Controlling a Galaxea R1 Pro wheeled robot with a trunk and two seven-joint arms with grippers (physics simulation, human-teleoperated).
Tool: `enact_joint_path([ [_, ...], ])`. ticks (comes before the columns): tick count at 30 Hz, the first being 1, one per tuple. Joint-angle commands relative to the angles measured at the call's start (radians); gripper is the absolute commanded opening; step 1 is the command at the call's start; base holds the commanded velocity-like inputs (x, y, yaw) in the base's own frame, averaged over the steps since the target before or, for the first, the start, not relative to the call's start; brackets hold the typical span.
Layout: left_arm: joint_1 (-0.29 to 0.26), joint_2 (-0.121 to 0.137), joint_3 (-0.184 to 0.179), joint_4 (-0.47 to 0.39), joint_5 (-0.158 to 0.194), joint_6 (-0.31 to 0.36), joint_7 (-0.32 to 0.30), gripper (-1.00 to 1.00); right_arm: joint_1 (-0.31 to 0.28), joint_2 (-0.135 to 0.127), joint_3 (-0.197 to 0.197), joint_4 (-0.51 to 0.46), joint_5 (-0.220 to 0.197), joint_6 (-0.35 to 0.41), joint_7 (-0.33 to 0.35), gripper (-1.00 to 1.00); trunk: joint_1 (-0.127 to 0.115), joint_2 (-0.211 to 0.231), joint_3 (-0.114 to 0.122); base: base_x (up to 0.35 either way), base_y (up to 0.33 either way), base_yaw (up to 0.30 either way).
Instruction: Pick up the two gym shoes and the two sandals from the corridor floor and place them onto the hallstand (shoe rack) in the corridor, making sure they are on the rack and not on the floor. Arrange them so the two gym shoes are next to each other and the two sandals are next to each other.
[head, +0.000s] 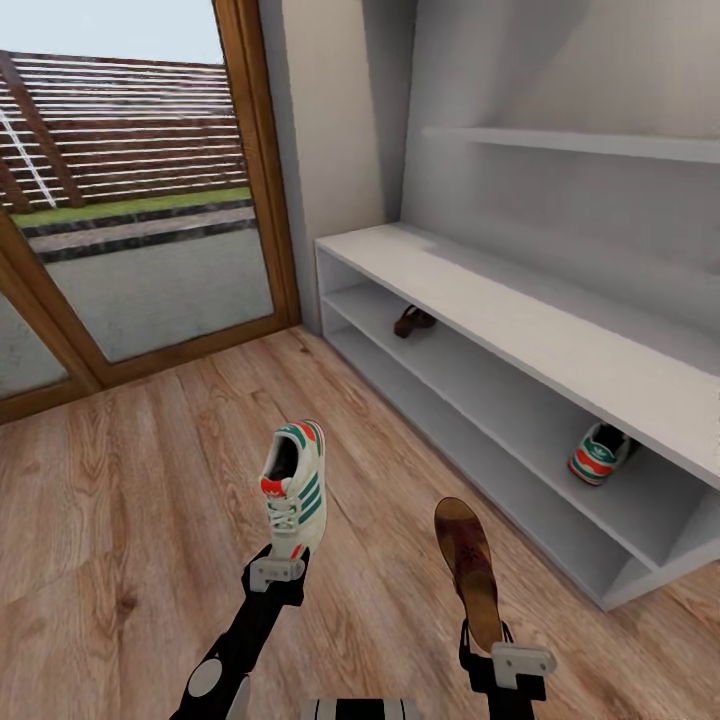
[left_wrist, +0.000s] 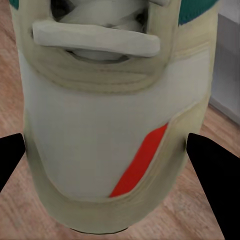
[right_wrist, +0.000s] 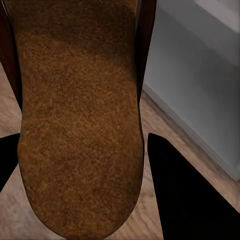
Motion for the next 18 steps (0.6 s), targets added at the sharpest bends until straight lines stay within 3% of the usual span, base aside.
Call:
enact_joint_path([
  [1,0.0,0.0,0.0,0.0,0.0,0.0,0.0,-1.0,0.0,0.0,0.0,0.0,-0.003,-0.002,0.001,-1.0,0.0,0.0,0.0,0.005,0.003,-0.066],
  [8,0.0,0.0,0.001,0.0,0.001,0.0,-0.001,-1.0,0.0,0.0,0.0,0.0,-0.003,-0.002,0.0,-1.0,0.0,0.0,0.0,0.002,0.035,-0.186],
  [18,0.0,0.0,0.0,0.0,0.0,0.0,-0.002,-1.0,0.0,0.0,0.0,0.0,-0.003,-0.002,0.0,-1.0,0.0,0.0,0.0,-0.041,0.229,-0.27],
])
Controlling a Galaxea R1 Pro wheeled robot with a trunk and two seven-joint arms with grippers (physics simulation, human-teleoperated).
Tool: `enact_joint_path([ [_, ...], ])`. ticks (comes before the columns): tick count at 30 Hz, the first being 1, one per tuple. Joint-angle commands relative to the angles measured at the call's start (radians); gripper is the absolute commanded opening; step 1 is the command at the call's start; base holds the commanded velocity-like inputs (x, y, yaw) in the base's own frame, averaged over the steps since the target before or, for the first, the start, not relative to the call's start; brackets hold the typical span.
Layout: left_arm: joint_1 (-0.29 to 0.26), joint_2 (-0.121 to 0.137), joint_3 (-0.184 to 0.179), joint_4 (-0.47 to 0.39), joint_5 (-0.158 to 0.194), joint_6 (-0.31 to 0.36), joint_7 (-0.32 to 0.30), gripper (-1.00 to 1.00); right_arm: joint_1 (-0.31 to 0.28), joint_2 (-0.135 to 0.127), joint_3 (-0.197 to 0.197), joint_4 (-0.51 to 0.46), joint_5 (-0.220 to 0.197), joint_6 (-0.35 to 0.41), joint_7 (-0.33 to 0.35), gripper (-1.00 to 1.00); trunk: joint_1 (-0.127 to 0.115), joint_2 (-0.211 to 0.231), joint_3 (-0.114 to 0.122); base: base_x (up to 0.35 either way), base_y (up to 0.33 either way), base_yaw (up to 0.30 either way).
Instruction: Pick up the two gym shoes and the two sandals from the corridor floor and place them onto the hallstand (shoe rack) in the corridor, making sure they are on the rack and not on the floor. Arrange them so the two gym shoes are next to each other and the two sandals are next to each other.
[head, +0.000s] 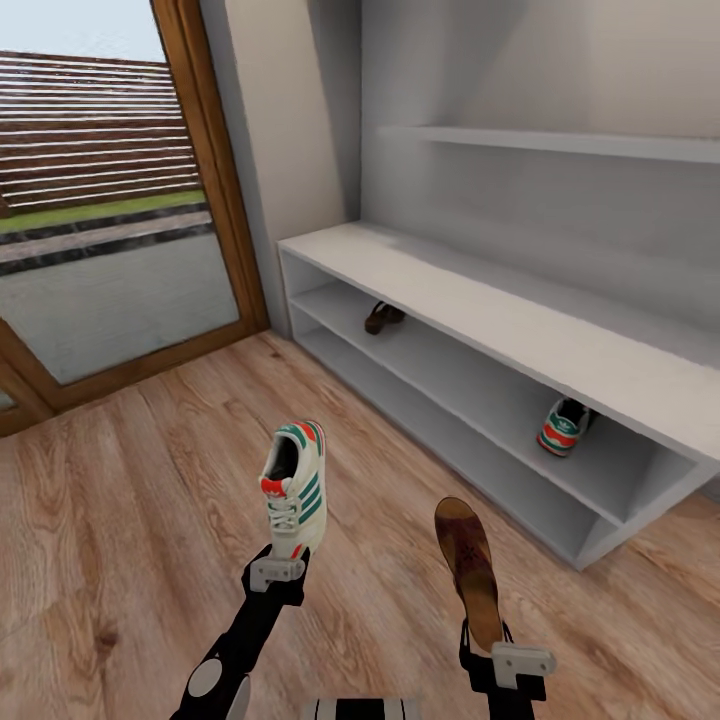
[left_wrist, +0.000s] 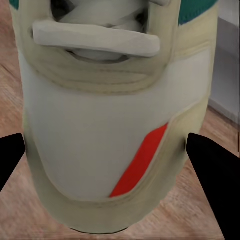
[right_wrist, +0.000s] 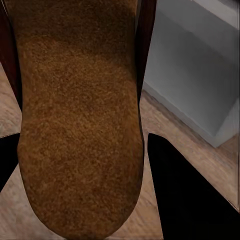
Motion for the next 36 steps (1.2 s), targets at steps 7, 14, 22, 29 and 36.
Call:
enact_joint_path([
  [7,0.0,0.0,0.0,0.0,0.0,0.0,0.001,-1.0,0.0,0.0,0.0,0.0,-0.003,-0.002,0.001,-1.0,0.0,0.0,0.0,-0.095,0.164,-0.283],
  [14,0.0,0.0,0.0,0.0,0.0,0.0,0.001,-1.0,0.0,0.0,0.0,0.001,-0.003,-0.001,0.001,-1.0,0.0,0.0,0.0,-0.02,0.034,-0.286],
  [22,0.0,0.0,0.001,0.0,0.0,0.0,0.001,-1.0,-0.001,0.0,0.0,0.001,-0.003,-0.001,0.001,-1.0,0.0,0.0,0.0,-0.003,0.006,-0.287],
  [29,0.0,0.0,0.001,0.001,0.0,0.0,0.001,-1.0,0.0,0.0,0.0,0.001,-0.003,-0.001,0.001,-1.0,0.0,0.0,0.0,0.0,0.001,-0.287],
  [36,0.0,0.0,0.001,0.001,0.0,0.0,0.001,-1.0,-0.001,0.0,0.0,0.0,-0.003,-0.001,0.001,-1.0,0.0,0.0,0.0,0.0,0.0,-0.287],
])
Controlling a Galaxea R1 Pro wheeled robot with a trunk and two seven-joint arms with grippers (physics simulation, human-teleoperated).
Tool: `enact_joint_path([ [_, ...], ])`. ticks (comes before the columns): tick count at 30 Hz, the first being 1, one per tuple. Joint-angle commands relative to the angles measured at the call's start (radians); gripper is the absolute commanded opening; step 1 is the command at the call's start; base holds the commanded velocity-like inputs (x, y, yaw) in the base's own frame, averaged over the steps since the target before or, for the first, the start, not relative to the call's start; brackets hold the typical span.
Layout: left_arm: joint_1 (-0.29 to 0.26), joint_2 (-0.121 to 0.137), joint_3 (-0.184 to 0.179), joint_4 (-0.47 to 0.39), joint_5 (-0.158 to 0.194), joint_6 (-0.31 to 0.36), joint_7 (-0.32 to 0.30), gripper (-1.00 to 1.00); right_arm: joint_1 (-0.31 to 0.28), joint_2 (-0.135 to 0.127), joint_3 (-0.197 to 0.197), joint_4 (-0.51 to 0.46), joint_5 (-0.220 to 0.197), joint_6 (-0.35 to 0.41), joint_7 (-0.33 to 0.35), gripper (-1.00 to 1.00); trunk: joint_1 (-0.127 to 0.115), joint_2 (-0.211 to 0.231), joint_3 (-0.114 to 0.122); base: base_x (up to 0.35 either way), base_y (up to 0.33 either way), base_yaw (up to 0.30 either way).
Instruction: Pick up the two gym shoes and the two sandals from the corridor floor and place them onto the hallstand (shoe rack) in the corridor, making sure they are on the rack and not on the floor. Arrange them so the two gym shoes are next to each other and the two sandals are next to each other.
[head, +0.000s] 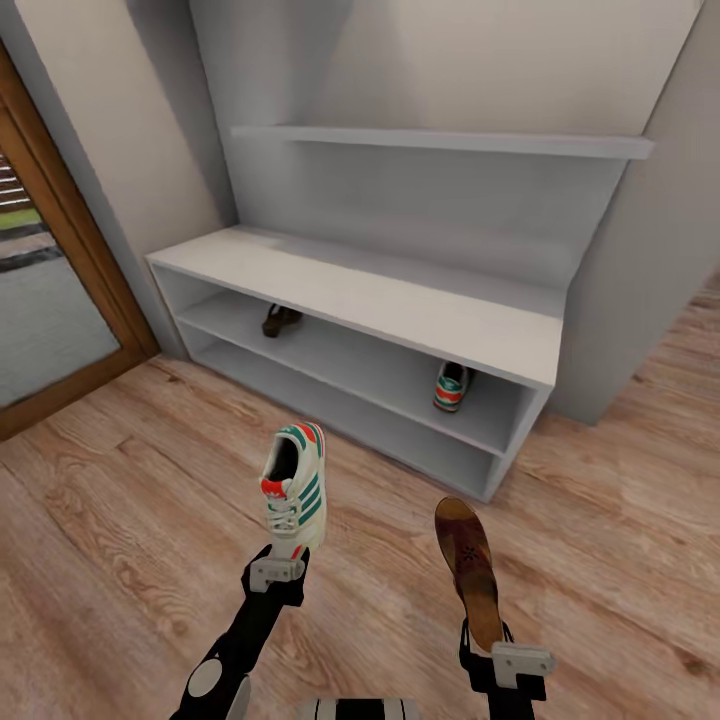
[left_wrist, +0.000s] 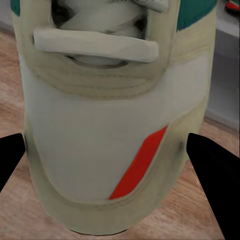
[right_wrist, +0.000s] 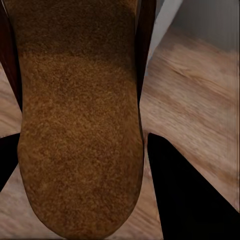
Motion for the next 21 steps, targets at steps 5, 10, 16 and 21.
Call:
enact_joint_path([
  [5,0.0,0.0,0.0,0.0,0.0,0.0,0.0,-1.0,0.0,0.0,-0.001,-0.001,-0.002,-0.002,0.001,-1.0,0.0,0.0,0.0,0.0,0.0,-0.287],
  [10,0.0,0.0,-0.001,0.0,0.0,0.0,0.0,-1.0,0.0,0.0,-0.001,-0.001,-0.002,-0.002,0.001,-1.0,0.0,0.0,0.0,0.0,0.0,-0.287],
  [16,0.0,0.0,-0.001,0.0,0.0,0.0,0.0,-1.0,0.0,0.0,0.0,-0.001,-0.002,-0.002,0.001,-1.0,0.0,0.0,0.0,0.0,0.0,-0.287],
  [21,0.0,0.0,-0.001,0.0,0.0,0.0,0.0,-1.0,0.0,0.0,0.0,-0.001,-0.002,-0.002,0.001,-1.0,0.0,0.0,0.0,0.0,0.0,-0.287],
])
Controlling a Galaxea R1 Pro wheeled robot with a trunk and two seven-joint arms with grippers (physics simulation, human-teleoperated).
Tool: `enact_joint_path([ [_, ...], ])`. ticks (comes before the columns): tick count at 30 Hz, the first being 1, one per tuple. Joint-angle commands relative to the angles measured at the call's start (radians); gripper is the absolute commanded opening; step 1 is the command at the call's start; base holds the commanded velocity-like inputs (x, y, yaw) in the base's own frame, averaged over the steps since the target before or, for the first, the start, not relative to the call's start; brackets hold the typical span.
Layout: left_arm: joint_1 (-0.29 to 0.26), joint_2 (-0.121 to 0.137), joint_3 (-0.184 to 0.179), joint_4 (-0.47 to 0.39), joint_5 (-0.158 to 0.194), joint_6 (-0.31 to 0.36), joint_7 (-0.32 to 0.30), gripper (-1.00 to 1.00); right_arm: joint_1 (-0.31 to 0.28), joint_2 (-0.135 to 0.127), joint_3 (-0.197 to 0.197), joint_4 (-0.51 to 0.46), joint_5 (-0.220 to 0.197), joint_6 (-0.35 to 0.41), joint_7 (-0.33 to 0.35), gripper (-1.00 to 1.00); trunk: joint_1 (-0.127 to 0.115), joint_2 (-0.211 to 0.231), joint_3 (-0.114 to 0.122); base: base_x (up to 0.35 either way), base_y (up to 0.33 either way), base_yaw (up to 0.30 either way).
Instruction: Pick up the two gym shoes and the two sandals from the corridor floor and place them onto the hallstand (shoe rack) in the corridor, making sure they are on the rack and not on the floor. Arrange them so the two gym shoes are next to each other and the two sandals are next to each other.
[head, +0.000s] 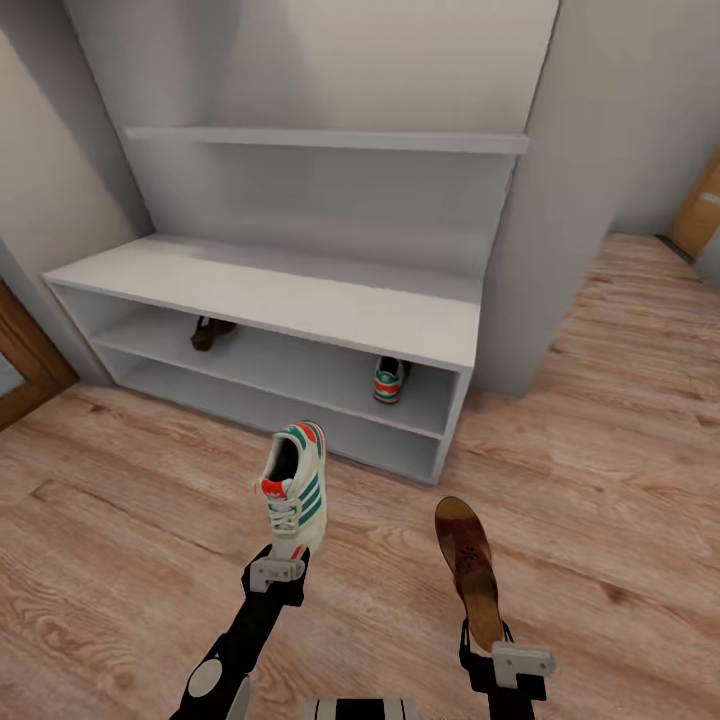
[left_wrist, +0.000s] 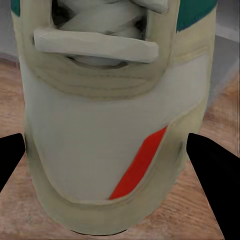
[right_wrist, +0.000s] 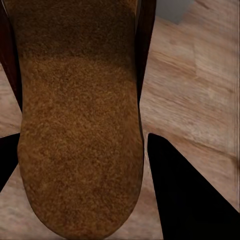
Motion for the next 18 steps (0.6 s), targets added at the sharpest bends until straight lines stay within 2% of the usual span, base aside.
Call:
enact_joint_path([
  [1,0.0,0.0,0.0,0.0,0.0,0.0,0.0,-1.0,0.0,0.0,0.0,0.0,-0.001,-0.002,0.001,-1.0,0.0,0.0,0.0,0.0,0.0,-0.287],
  [18,0.0,0.0,0.001,0.0,0.0,0.0,0.0,-1.0,0.0,0.0,0.001,0.0,-0.002,-0.002,0.001,-1.0,0.0,0.0,0.0,0.0,0.0,-0.287],
])
